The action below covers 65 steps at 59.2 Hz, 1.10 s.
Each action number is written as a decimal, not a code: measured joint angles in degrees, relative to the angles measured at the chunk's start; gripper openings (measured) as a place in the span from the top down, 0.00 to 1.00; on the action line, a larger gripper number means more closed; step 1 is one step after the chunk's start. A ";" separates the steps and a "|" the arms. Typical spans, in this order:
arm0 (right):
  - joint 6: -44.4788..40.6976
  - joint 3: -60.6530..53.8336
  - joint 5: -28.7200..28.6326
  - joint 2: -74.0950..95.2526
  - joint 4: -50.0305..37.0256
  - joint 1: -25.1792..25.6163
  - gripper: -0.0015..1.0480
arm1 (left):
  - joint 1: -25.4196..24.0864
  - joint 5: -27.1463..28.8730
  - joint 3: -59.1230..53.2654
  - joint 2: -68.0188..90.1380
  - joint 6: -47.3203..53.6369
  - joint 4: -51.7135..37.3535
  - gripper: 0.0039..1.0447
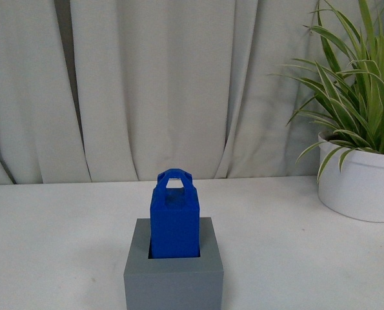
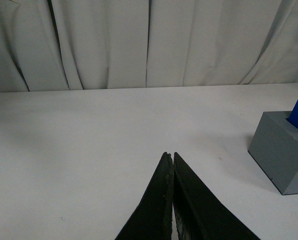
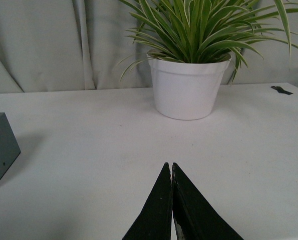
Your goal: Insert blue part into gray base
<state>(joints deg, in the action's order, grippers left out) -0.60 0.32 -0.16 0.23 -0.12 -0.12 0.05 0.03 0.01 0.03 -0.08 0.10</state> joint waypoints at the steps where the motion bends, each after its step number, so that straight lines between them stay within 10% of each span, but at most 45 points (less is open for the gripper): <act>1: 0.00 0.00 0.02 0.00 0.00 0.00 0.99 | 0.00 -0.02 0.00 0.00 0.02 0.00 0.96; 9: -0.02 0.00 0.02 0.00 0.02 0.00 0.95 | 0.00 -0.02 0.00 0.00 0.02 0.00 0.96; 40: 0.02 0.00 0.02 0.00 0.02 0.00 0.07 | 0.00 -0.02 0.00 0.00 0.00 0.00 0.96; 65: 0.00 0.00 0.02 0.00 0.02 0.00 0.09 | 0.00 -0.02 0.00 0.00 0.02 0.00 0.96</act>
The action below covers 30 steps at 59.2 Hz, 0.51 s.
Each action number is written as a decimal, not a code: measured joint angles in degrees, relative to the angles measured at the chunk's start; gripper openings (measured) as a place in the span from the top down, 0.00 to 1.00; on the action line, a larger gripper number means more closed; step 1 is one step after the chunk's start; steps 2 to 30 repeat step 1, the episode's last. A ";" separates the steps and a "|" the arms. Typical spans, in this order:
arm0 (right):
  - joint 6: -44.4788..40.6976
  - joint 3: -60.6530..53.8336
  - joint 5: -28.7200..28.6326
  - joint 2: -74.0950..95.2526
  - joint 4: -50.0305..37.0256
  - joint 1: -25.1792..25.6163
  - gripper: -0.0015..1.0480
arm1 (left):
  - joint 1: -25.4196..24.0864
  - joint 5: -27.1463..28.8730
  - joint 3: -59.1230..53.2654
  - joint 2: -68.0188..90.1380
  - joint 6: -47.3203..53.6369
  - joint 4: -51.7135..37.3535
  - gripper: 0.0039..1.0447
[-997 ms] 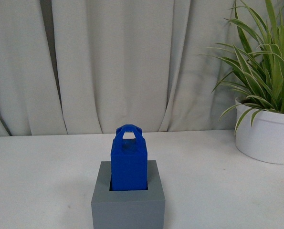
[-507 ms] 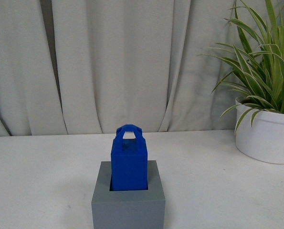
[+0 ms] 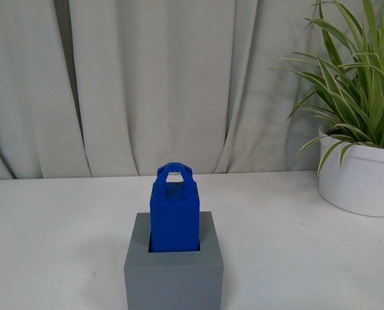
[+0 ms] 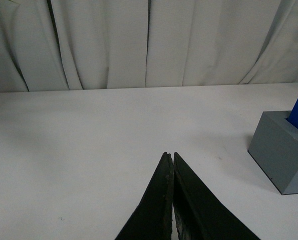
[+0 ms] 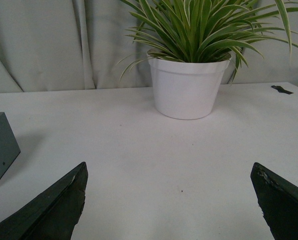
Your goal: Insert blue part into gray base
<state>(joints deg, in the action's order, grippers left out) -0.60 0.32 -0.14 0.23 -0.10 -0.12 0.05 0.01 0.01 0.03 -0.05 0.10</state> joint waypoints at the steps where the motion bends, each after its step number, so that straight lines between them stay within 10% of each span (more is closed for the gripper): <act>1: 0.00 0.00 0.00 0.00 0.00 0.00 0.09 | 0.00 0.00 0.00 0.00 0.00 0.00 0.96; 30: 0.00 0.00 0.00 0.00 0.00 0.00 0.09 | 0.00 0.00 0.00 0.00 0.00 0.00 0.96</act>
